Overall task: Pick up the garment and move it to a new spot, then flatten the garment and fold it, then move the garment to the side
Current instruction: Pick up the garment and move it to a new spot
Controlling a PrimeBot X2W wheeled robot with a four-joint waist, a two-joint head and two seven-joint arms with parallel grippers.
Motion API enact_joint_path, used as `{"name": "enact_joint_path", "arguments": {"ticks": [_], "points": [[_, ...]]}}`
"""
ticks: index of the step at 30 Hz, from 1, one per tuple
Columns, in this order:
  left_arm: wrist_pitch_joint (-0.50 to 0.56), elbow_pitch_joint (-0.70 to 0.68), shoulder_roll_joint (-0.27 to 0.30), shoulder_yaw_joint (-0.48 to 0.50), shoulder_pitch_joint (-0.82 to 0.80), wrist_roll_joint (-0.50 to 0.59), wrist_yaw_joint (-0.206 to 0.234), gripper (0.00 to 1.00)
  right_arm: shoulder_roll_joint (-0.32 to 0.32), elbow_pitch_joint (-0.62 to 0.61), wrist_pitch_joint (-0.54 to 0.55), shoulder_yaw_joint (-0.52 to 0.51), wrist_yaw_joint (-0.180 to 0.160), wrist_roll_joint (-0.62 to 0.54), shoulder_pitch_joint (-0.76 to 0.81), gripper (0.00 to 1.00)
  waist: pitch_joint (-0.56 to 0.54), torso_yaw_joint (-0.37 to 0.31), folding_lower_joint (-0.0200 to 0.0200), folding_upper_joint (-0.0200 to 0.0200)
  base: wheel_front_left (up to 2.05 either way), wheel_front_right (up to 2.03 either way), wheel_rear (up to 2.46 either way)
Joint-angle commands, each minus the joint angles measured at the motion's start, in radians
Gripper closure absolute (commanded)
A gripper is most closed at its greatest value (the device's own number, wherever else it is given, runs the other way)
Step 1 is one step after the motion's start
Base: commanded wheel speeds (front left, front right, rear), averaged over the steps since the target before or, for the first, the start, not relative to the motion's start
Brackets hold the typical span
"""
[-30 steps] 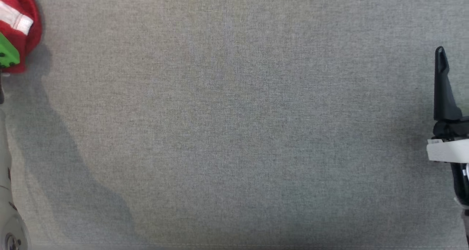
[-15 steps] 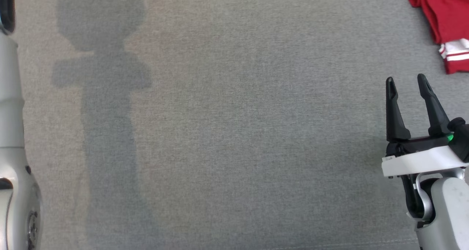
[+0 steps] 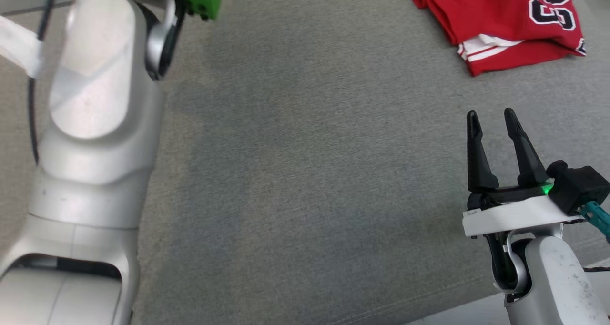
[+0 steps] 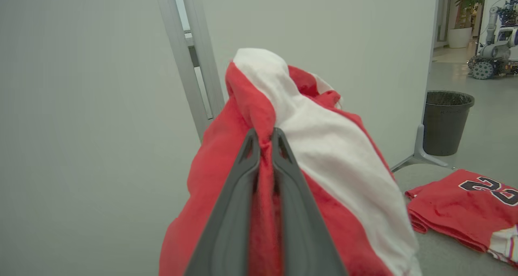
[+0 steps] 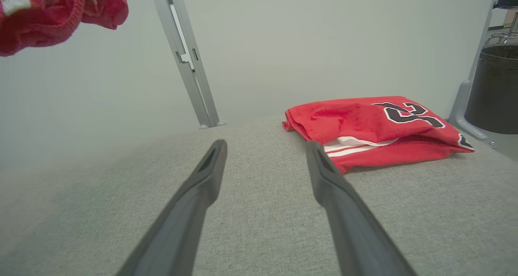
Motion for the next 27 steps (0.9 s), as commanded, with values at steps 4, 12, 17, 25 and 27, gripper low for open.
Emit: {"name": "enact_joint_path", "arguments": {"ticks": [4,12,17,25,27], "points": [[-0.034,0.041,-0.017,-0.039,0.149,-0.043,0.005,1.00,0.012,0.006,-0.004,0.008,-0.001,0.006,-0.007,0.00,-0.018,-0.076,0.0000,-0.0001,0.00,0.00,0.00],[-0.108,0.154,-0.027,-0.122,0.381,-0.085,0.046,1.00,0.023,0.011,-0.003,0.023,-0.001,0.005,-0.002,0.00,-0.015,-0.101,0.0000,-0.0001,0.00,0.00,0.00],[-0.142,0.190,-0.027,-0.205,0.462,-0.149,0.066,0.10,0.026,0.023,-0.003,0.026,-0.001,0.002,0.007,0.00,-0.020,-0.096,0.0000,-0.0001,0.00,0.00,0.00],[-0.257,0.132,-0.027,-0.283,0.469,-0.175,0.118,0.00,0.018,0.044,-0.003,0.026,-0.001,-0.014,0.041,0.00,-0.079,-0.037,0.0000,-0.0001,0.00,0.00,0.00],[-0.268,0.090,-0.017,-0.264,0.490,-0.161,0.142,0.00,0.014,0.046,-0.003,0.019,-0.001,-0.019,0.054,0.00,-0.098,-0.011,0.0000,-0.0001,0.00,0.00,0.00]]}}
